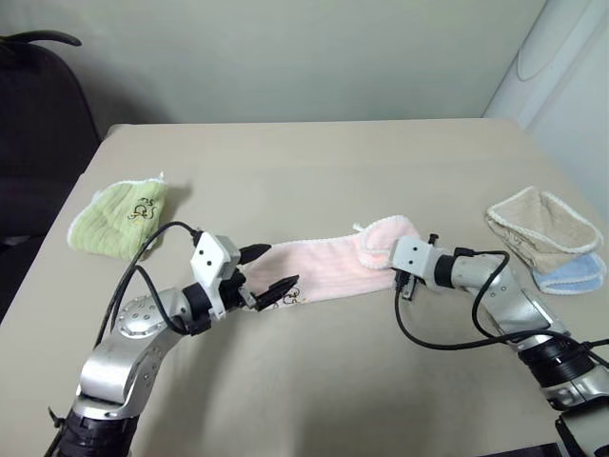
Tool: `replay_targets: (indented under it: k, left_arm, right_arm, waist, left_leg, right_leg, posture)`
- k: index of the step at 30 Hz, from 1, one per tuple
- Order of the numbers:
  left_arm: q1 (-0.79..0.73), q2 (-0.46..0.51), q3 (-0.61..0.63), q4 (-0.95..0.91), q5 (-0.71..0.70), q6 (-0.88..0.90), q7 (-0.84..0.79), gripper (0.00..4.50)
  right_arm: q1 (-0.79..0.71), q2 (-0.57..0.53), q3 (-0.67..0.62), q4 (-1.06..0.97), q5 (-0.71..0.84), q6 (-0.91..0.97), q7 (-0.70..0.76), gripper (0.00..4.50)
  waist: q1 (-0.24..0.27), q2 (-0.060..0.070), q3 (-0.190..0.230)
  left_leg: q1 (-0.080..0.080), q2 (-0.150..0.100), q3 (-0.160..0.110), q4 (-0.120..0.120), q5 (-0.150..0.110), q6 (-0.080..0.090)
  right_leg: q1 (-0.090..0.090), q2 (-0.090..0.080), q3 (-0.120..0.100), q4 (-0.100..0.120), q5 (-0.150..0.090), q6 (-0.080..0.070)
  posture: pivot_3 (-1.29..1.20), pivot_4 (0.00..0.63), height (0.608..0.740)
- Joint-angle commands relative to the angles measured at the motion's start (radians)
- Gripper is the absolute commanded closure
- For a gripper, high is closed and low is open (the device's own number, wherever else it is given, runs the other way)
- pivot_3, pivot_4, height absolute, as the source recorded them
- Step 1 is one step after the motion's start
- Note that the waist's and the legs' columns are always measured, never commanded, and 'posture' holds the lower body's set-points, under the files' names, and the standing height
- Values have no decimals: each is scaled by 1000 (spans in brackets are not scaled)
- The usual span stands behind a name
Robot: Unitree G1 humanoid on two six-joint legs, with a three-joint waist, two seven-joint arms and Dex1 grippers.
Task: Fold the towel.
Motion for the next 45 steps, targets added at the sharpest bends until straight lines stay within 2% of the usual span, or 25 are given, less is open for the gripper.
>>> replay_targets:
  k: [1,2,7,9,10,15,18,19,25,28,32,36,41,45]
  left_arm:
    - [13,-3,18,-49,-5,-11,11,0]
    - [15,-4,16,-52,-6,-10,14,0]
    - [13,-8,9,-51,-11,-5,19,0]
    - [17,-12,18,-45,-19,-1,22,0]
    - [20,-14,29,-41,-27,2,23,0]
    - [24,-59,162,0,-169,77,80,0]
    - [24,-76,223,23,-237,113,103,0]
    - [23,-86,241,31,-263,131,120,0]
    - [50,-110,300,43,-389,219,174,0]
    - [95,-125,337,24,-475,264,215,0]
    - [180,-140,395,-33,-613,308,291,0]
    - [306,-156,429,-107,-770,337,373,0]
    - [474,-155,409,-193,-957,343,439,0]
    - [522,-158,331,-207,-976,335,535,0]
  right_arm:
    - [10,24,-48,-11,44,8,39,4022]
    - [14,32,-61,-16,65,19,50,3867]
    - [66,53,-157,-114,214,124,112,2122]
    - [98,50,-210,-173,297,184,136,1461]
    - [112,44,-238,-201,340,216,150,1461]
    - [123,32,-431,-263,583,388,177,1461]
    - [90,35,-483,-251,665,453,178,2026]
    - [64,43,-480,-218,657,464,160,2382]
    - [-46,120,-336,59,471,373,96,4464]
    - [-72,183,-262,260,378,274,105,4464]
    - [-84,224,-222,402,310,167,122,4464]
    - [-105,251,-257,426,330,129,128,4464]
    - [-135,278,-295,411,352,114,125,4464]
    - [-151,300,-315,415,357,105,122,4464]
  waist:
    - [0,0,0]
    - [0,0,0]
    - [3,0,0]
    - [3,0,0]
    - [3,0,0]
    - [2,0,0]
    - [2,-1,0]
    - [2,-1,0]
    - [-1,-2,-1]
    - [-1,-2,-1]
    - [-1,-1,-1]
    - [-5,-3,-2]
    - [-7,-2,-1]
    - [-6,1,1]
  left_leg:
    - [0,0,0,0,0,0]
    - [0,0,0,0,0,0]
    - [0,0,1,0,1,-1]
    - [0,0,1,0,4,-6]
    - [0,0,1,0,6,-11]
    - [0,0,2,0,7,-13]
    - [1,1,2,0,8,-14]
    - [1,1,2,0,8,-14]
    - [3,2,2,1,8,-14]
    - [4,3,2,0,8,-13]
    - [4,2,2,0,7,-13]
    - [13,3,3,0,0,-2]
    - [17,3,3,0,-2,-4]
    - [17,5,3,-1,-2,-6]
  right_leg:
    - [0,0,0,0,0,0]
    - [0,0,0,0,0,0]
    - [0,0,0,0,0,0]
    - [0,1,0,0,0,0]
    - [0,1,0,0,0,0]
    - [1,1,0,0,0,0]
    - [2,2,1,0,0,0]
    - [2,3,1,0,0,0]
    - [3,4,1,0,0,0]
    - [2,4,1,0,0,0]
    - [2,4,1,1,0,0]
    - [10,4,1,0,-1,-2]
    - [14,5,1,1,-3,-6]
    - [13,6,1,1,-4,-8]
  posture:
    - [0,150,740]
    - [0,150,740]
    - [0,150,740]
    - [0,150,740]
    - [0,150,740]
    - [0,150,740]
    - [0,150,740]
    - [0,150,740]
    - [0,150,740]
    - [0,150,740]
    - [0,150,740]
    - [0,150,740]
    - [0,150,740]
    - [0,150,740]
